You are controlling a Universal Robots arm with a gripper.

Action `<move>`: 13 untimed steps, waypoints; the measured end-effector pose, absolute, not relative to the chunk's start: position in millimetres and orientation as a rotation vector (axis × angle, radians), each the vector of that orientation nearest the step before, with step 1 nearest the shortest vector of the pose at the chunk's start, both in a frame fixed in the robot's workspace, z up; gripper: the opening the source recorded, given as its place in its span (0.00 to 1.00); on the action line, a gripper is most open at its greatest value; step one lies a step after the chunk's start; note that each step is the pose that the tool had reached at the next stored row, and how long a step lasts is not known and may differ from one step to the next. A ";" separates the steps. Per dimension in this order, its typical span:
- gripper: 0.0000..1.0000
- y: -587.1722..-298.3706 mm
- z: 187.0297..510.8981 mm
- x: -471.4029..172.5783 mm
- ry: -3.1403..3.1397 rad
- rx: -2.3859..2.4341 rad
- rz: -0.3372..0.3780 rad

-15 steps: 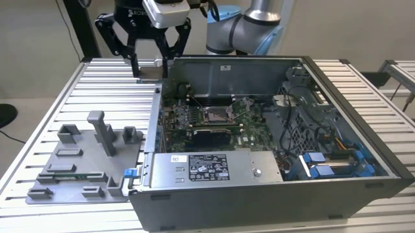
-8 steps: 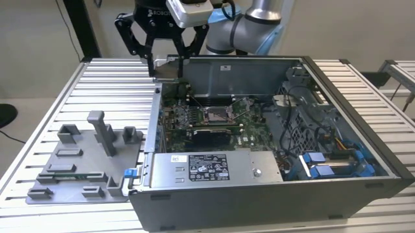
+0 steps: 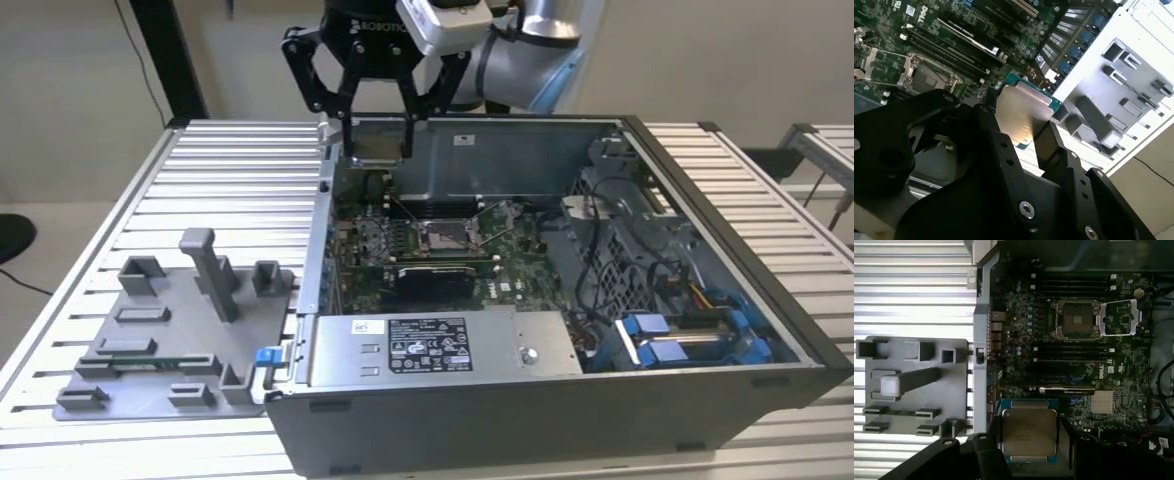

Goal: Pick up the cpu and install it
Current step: 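Place the cpu into insertion slot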

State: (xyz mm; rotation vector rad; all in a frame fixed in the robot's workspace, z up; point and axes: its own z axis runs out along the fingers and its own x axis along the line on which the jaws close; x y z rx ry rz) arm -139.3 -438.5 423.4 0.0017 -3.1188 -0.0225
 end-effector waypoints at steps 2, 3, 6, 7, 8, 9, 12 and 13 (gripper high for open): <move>0.00 -437.3 423.4 -132.4 -3.119 0.002 -0.022; 0.00 -436.6 423.4 -128.7 -3.119 0.002 -0.022; 0.00 -435.1 423.4 -119.1 -3.119 0.002 -0.022; 0.00 -434.6 423.3 -115.5 -3.119 0.002 -0.023; 0.00 -433.9 423.3 -111.6 -3.119 0.002 -0.023; 0.00 -433.3 423.3 -107.9 -3.119 0.002 -0.023; 0.00 -431.6 423.3 -96.1 -3.119 0.002 -0.023; 0.00 -431.0 423.3 -92.2 -3.119 0.002 -0.023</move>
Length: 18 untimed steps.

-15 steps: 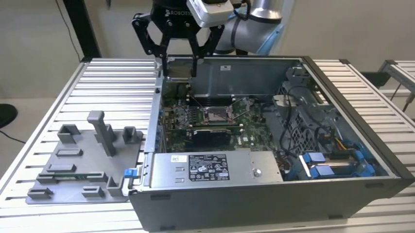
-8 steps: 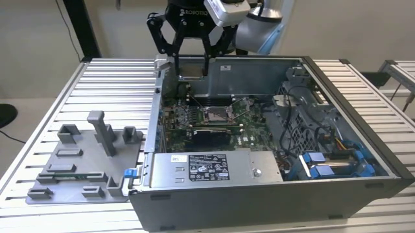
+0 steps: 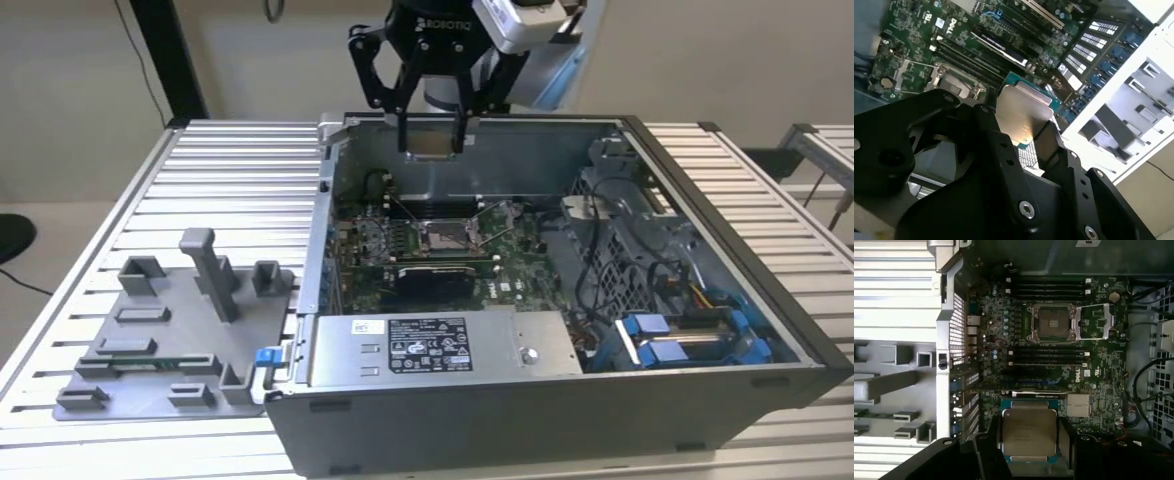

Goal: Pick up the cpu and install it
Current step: 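Place the cpu into insertion slot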

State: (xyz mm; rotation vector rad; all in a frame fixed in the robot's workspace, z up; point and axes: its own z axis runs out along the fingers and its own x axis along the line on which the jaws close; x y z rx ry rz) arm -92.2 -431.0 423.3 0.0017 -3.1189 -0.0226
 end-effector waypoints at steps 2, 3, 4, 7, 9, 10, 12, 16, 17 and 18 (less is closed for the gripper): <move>0.00 -430.0 423.3 -84.4 -3.119 0.002 -0.023; 0.00 -429.5 423.2 -80.6 -3.119 0.002 -0.023; 0.00 -429.1 423.3 -77.1 -3.119 0.002 -0.022; 0.00 -428.2 423.2 -70.6 -3.119 0.002 -0.022; 0.00 -428.1 423.3 -69.5 -3.119 0.002 -0.022; 0.00 -428.1 423.2 -69.5 -3.119 0.002 -0.022; 0.00 -428.1 423.2 -69.4 -3.119 0.002 -0.022; 0.00 -417.7 423.2 -69.4 -3.119 0.002 -0.023; 0.00 -413.6 423.3 -69.4 -3.119 0.002 -0.022; 0.00 -409.6 423.2 -69.4 -3.119 0.002 -0.023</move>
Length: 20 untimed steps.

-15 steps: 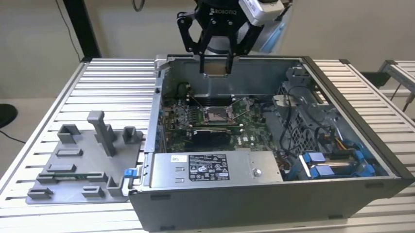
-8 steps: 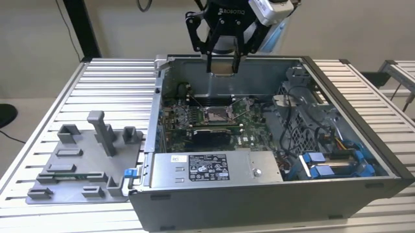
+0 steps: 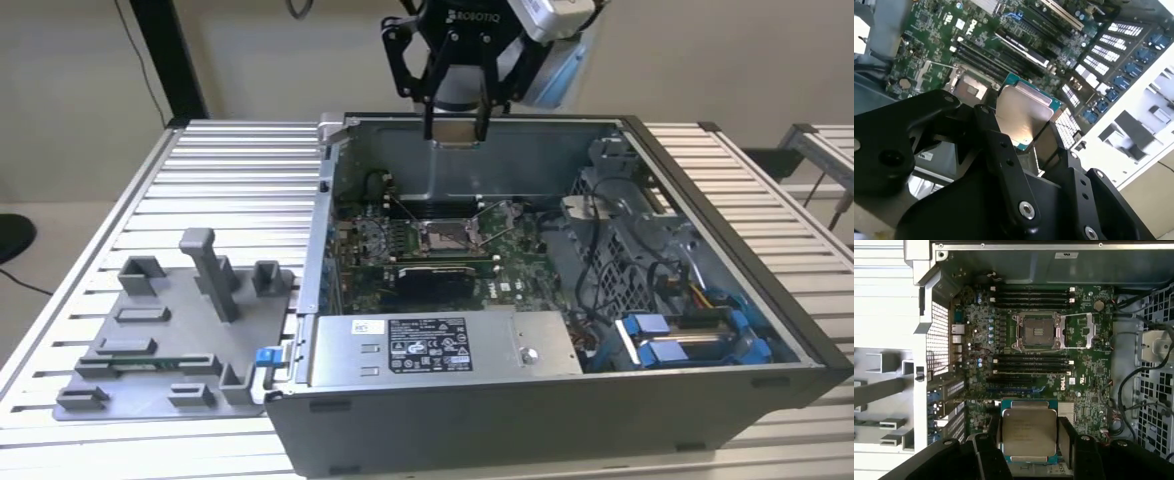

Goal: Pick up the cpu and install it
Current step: 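Place the cpu into insertion slot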

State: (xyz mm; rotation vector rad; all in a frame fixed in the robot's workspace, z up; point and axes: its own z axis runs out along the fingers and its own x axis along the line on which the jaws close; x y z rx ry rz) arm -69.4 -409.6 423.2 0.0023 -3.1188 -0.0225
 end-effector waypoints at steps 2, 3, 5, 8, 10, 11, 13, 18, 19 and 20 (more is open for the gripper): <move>0.00 -400.5 423.2 -69.4 -3.119 0.002 -0.022; 0.00 -396.2 423.2 -69.4 -3.119 0.002 -0.023; 0.00 -386.9 423.2 -69.5 -3.119 0.002 -0.023; 0.00 -374.1 423.3 -69.7 -3.119 0.002 -0.022; 0.00 -367.6 423.2 -70.0 -3.119 0.002 -0.022; 0.00 -365.1 423.2 -70.2 -3.119 0.002 -0.022; 0.00 -361.2 423.2 -70.4 -3.119 0.002 -0.023; 0.00 -360.6 423.2 -70.6 -3.119 0.002 -0.022; 0.00 -360.6 423.2 -70.6 -3.119 0.002 -0.023; 0.00 -360.6 423.2 -70.6 -3.119 0.002 -0.022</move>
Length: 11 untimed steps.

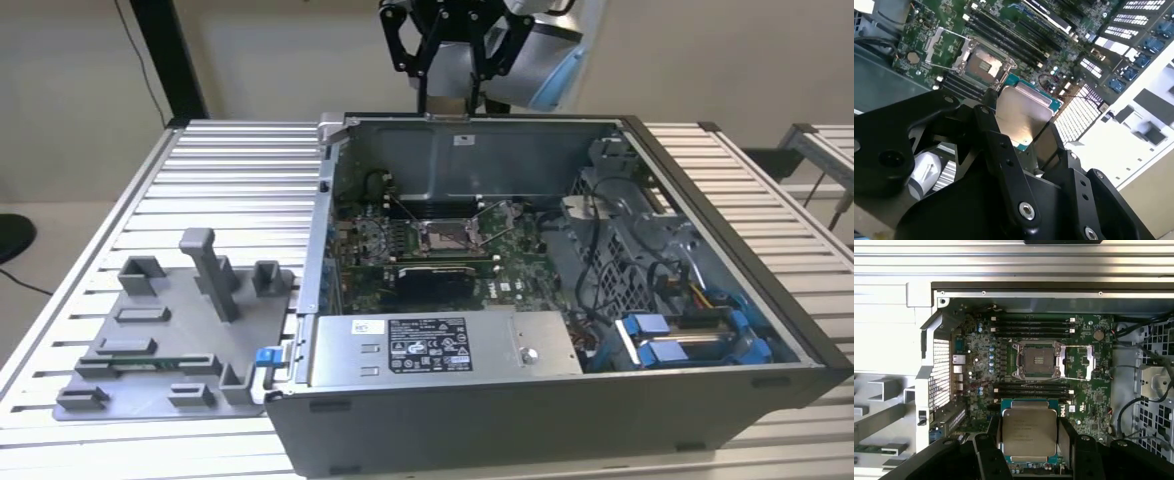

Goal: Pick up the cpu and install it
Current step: 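Place the cpu into insertion slot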

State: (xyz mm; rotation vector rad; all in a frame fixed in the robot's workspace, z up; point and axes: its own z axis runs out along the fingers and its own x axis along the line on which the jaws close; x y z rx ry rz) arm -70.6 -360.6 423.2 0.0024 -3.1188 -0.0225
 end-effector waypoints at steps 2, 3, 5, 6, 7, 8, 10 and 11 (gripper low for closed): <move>0.00 -360.6 423.2 -70.6 -3.119 0.002 -0.022; 0.00 -360.6 423.2 -70.6 -3.119 0.002 -0.022; 0.00 -360.6 423.2 -70.6 -3.119 0.002 -0.023; 0.00 -360.6 423.2 -70.6 -3.119 0.002 -0.022; 0.00 -360.6 423.2 -70.6 -3.119 0.002 -0.022; 0.00 -360.6 423.2 -70.6 -3.119 0.002 -0.023; 0.00 -360.6 423.2 -70.7 -3.119 0.002 -0.023; 0.00 -360.6 423.2 -70.7 -3.119 0.002 -0.022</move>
